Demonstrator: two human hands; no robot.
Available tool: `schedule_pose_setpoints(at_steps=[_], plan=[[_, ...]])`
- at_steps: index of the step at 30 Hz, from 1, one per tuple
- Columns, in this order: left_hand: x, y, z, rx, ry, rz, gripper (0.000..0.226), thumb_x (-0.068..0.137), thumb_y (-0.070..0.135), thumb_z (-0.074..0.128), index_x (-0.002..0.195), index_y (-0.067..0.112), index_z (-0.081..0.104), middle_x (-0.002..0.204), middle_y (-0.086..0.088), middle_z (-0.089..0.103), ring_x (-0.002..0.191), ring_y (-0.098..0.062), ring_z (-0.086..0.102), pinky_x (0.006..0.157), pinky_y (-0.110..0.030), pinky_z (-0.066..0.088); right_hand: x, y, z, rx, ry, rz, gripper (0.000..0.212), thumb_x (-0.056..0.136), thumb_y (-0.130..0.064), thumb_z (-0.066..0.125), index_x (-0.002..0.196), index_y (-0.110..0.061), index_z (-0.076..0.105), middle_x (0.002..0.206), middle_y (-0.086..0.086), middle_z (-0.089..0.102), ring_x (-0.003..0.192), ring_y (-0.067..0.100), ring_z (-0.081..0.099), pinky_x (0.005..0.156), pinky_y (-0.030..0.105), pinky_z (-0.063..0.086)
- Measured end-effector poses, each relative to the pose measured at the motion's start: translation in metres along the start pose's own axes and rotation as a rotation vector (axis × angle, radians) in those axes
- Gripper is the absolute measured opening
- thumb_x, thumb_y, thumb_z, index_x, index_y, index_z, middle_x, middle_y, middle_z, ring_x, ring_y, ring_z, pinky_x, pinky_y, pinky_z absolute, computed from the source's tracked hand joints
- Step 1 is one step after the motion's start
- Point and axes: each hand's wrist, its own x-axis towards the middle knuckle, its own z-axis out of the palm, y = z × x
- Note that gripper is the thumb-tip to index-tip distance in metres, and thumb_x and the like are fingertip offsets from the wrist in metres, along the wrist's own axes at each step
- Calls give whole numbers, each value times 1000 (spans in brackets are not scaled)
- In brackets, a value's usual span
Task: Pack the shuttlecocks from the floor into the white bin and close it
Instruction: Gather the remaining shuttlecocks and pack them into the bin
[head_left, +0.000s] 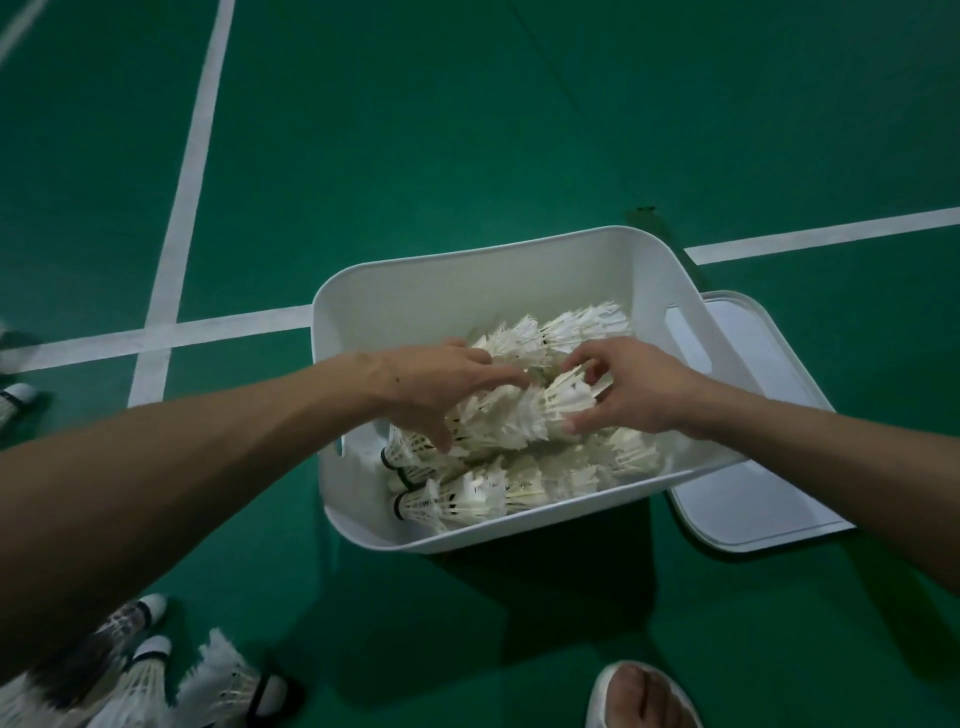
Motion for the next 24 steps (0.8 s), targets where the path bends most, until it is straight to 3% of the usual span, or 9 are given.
schedule_pose_setpoints(at_steps=[3, 7, 11, 16, 21, 24], plan=[[-4, -2, 2, -8, 35, 15, 106, 72, 28, 80, 147, 45, 7, 136, 3, 45, 117, -15, 40, 88, -27, 36, 6, -9, 11, -48, -33, -35, 71, 63, -32, 88, 127, -23, 57, 109, -1, 60, 87, 12, 60, 80, 27, 52], [-5, -3, 2, -9, 22, 15, 100, 74, 26, 79, 146, 45, 12, 132, 1, 46, 113, -17, 45, 90, -34, 45, 10, -9, 5, 134, -142, -6, 89, 61, -22, 89, 140, -24, 47, 125, 3, 58, 103, 15, 59, 92, 30, 50], [0, -8, 4, 12, 32, 30, 98, 72, 28, 80, 145, 44, 15, 129, 0, 48, 111, -17, 47, 90, -39, 48, 9, 2, -3, 130, -191, 1, 75, 63, -15, 88, 132, -22, 57, 117, 1, 63, 98, 16, 65, 92, 38, 54], [10, -13, 5, 38, 37, 34, 96, 72, 31, 80, 145, 44, 18, 126, 1, 47, 104, -11, 40, 84, -27, 39, 13, 2, 7, 46, -125, -5, 68, 64, -17, 87, 126, -15, 61, 117, 3, 64, 91, 14, 68, 84, 33, 58], [13, -15, 2, -20, -8, 21, 99, 69, 31, 82, 144, 45, 19, 129, 2, 46, 111, -14, 44, 89, -30, 43, 11, -4, -2, -94, -176, -34, 83, 64, -30, 87, 138, -20, 50, 127, 3, 62, 96, 14, 67, 90, 36, 55], [7, -14, -1, -59, -13, 3, 100, 69, 33, 81, 145, 44, 18, 136, 2, 43, 118, -16, 43, 91, -31, 38, 7, -12, -12, -274, -161, -55, 85, 61, -45, 85, 135, -19, 54, 123, 0, 65, 95, 14, 66, 91, 33, 53]])
